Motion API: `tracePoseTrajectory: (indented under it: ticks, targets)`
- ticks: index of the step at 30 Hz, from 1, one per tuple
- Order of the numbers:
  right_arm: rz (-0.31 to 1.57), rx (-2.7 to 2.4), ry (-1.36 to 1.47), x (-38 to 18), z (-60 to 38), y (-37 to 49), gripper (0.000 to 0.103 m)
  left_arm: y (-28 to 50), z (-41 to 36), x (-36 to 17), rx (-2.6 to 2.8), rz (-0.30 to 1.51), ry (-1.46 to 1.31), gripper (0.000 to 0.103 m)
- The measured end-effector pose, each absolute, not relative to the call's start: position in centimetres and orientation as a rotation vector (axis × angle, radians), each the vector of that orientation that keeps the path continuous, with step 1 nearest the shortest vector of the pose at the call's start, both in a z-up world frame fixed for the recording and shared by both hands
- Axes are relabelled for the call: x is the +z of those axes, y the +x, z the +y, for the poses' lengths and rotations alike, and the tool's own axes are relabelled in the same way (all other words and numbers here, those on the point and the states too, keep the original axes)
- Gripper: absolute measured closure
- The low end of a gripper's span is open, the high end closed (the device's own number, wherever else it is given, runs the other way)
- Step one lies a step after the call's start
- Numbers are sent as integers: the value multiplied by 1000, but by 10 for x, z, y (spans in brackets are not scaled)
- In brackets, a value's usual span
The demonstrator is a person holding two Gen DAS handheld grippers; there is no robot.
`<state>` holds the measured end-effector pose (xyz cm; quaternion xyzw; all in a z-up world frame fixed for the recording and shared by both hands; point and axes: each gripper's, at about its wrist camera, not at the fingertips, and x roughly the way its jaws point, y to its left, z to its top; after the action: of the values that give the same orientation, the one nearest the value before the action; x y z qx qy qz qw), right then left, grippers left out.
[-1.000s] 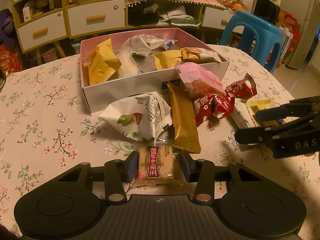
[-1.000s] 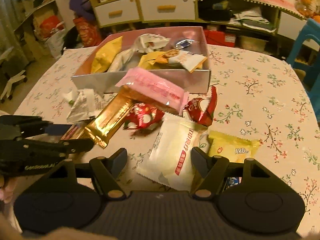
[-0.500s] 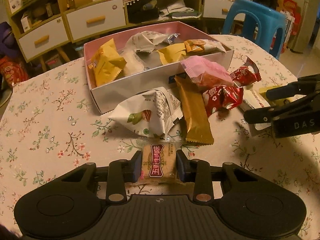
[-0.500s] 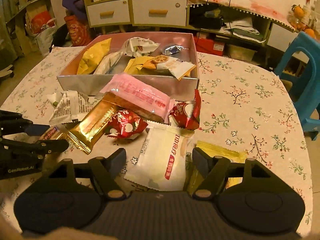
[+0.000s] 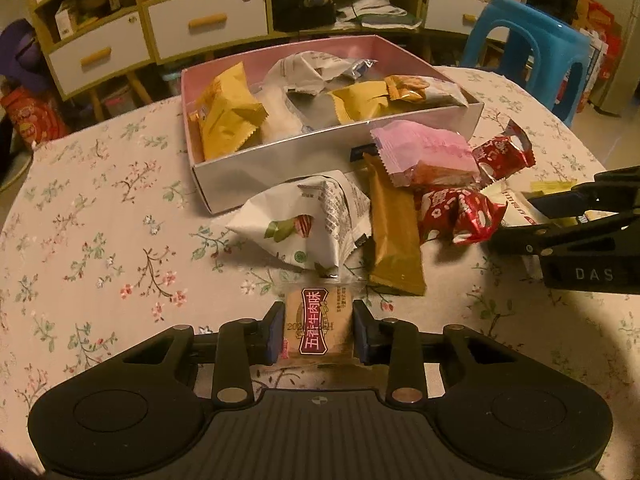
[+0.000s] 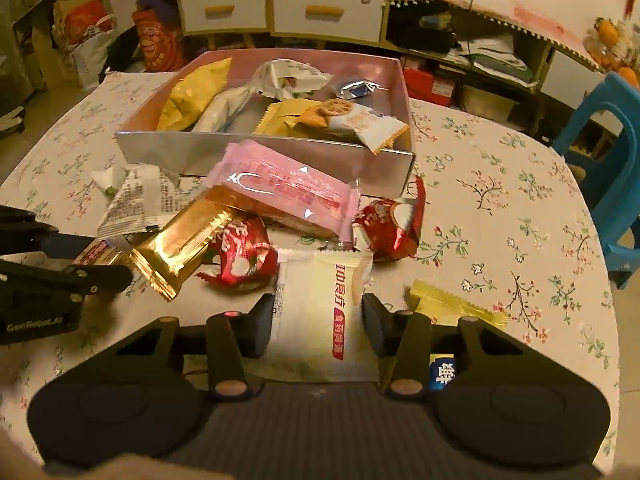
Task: Organize snacks
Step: 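Carry the square cake and white packet into the pink box and open both grippers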
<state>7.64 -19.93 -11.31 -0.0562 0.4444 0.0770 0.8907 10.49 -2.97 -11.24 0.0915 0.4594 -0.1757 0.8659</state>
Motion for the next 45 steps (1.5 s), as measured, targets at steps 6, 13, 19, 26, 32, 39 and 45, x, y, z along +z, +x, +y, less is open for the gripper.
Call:
tracePoseTrajectory:
  ticks: [6,13,19,26,32,39,45]
  targets:
    - [922,183,-121,-100,-195,68,60,102,-29,-104,-375,961,185,71]
    - [921,235,-102,-85,-189,55,61,93,-27,-89,-388,957,152,71]
    - [910,257,-89,-75,-184,48,61,82,-21,-74,-405,942,123,71]
    - [873,261,-51,-65,-184,50,61,77,-14,-55,-405,892,84,71]
    - [854,262,-12,-61,-187,56,61,82,-9,-43,-394,852,41,71]
    - [838,248,27,-58,-194,70,60,96,-2,-32,-376,826,-9,71]
    - [811,244,85,-48,-202,91,60,121,-8,-24,-370,802,-19,71]
